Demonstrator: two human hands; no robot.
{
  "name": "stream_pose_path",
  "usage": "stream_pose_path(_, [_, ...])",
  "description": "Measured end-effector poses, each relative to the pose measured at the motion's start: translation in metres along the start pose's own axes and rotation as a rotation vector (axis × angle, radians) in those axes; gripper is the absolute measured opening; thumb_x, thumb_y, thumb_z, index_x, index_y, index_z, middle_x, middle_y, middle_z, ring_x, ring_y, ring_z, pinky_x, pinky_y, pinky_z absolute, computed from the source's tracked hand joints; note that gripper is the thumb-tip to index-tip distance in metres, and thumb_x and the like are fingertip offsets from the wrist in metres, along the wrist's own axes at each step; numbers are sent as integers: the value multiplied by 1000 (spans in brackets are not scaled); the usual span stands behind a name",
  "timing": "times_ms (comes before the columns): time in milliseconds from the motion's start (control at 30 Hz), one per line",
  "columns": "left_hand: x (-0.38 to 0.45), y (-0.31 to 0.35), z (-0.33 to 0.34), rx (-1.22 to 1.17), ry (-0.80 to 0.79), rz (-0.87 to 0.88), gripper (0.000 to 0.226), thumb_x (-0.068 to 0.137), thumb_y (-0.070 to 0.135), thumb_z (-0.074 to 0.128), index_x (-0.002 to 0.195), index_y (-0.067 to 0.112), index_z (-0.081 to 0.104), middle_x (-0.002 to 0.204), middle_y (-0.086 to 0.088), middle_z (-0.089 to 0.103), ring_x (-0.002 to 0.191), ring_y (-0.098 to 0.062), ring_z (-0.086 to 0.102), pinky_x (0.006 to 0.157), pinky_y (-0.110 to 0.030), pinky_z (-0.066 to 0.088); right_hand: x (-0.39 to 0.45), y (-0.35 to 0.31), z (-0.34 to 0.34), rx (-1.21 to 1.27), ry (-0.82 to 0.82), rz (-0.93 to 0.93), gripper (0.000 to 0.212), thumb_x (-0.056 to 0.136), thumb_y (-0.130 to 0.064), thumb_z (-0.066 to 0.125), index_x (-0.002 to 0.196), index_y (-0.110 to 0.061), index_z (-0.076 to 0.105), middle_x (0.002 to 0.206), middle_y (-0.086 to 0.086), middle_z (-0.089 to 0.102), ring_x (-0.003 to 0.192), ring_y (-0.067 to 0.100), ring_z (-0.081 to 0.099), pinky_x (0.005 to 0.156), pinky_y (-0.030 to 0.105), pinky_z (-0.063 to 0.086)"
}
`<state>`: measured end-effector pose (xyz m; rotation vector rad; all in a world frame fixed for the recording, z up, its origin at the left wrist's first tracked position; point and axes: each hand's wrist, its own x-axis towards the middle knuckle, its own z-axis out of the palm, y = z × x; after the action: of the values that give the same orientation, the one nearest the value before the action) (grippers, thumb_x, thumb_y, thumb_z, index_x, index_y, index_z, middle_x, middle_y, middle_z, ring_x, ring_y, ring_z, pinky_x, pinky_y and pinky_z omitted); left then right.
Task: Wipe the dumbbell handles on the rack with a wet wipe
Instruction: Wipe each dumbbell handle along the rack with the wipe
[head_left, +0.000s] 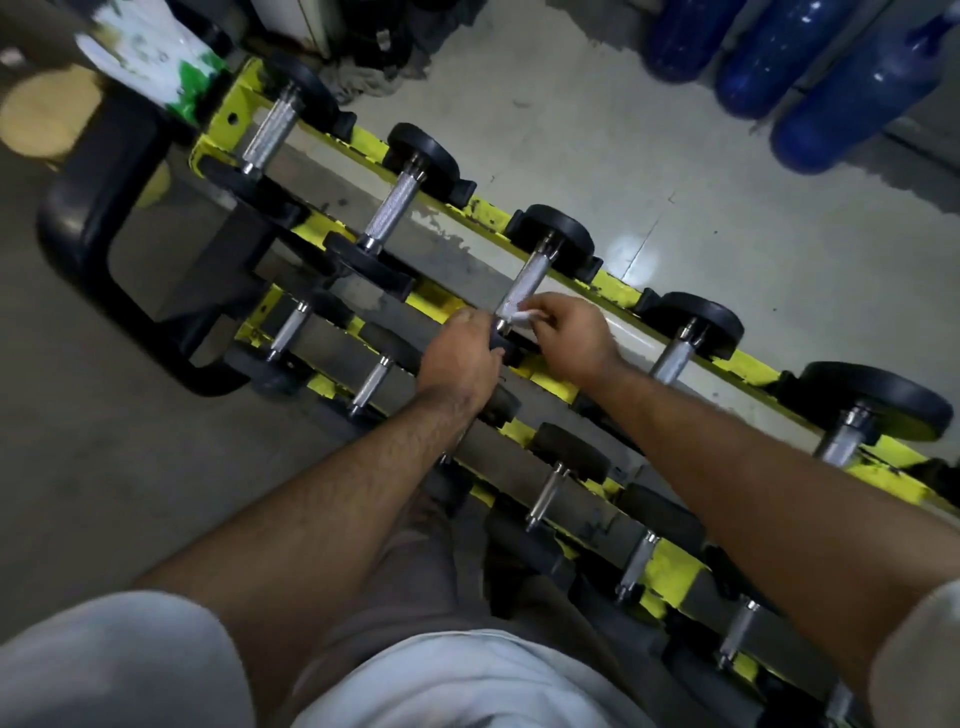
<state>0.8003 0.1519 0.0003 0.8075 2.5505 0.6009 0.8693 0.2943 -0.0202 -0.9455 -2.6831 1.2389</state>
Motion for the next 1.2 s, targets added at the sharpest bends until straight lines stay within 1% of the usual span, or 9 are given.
stream_pose_path(133, [-20,26,3,62,50,42,32,93,29,63,121,13,59,116,-5,59,103,-23,60,85,-37,55,-18,-1,-17,513,11,355,22,91,0,56,96,-14,73,94,3,70,88,20,63,64,23,47])
stream_pose_path(233, [-39,44,7,61,33,59,30,94,29,60,118,12,59,116,-7,60,103,-25,60,85,-38,54,-37,5,-37,656,36,466,25,92,1,57,89,-18,72,102,9,71,90,24,65,65,33,56])
stream_pose_path(300, [-50,54,11,73,-34,75,32,93,30,59,121,13,58,120,-8,59,108,-27,59,88,-40,53,-49,11,-51,685,107,496,26,94,2,55,84,-18,68,101,10,69,90,25,65,74,38,61])
stream_pose_path(433, [-68,73,21,88,-157,149,34,92,30,61,121,13,57,125,-8,58,113,-28,58,92,-40,51,-74,30,-75,720,194,528,20,94,3,54,90,-14,64,109,15,63,89,26,62,61,34,57])
stream_pose_path(500, [-74,80,25,89,-187,199,38,92,31,63,124,13,56,126,-7,58,115,-27,57,93,-38,50,-88,40,-84,788,163,571,21,94,2,57,90,-16,65,114,14,62,95,29,63,63,35,57])
stream_pose_path(767, [-86,102,59,11,-263,317,33,86,32,70,114,21,57,112,0,63,102,-21,61,85,-40,56,-128,59,-101,645,276,580,31,89,8,59,87,-19,74,110,13,71,94,23,65,70,27,53])
stream_pose_path(933, [-96,111,90,-5,-228,331,51,84,36,70,126,16,50,121,-5,56,107,-23,56,88,-42,55,-133,68,-108,655,297,643,28,92,5,55,85,-17,69,99,9,68,90,24,63,62,27,52])
stream_pose_path(1100, [-97,115,115,92,-120,288,52,90,46,64,127,12,52,126,-8,52,116,-22,51,96,-38,51,-123,84,-109,816,183,687,25,91,4,53,90,-13,70,106,14,67,90,28,59,67,32,52])
stream_pose_path(1200, [-98,119,128,83,-43,218,50,92,50,61,124,12,53,127,-8,50,119,-23,49,97,-37,50,-116,98,-111,899,118,698,21,93,3,57,89,-13,69,96,10,67,79,23,62,59,29,53])
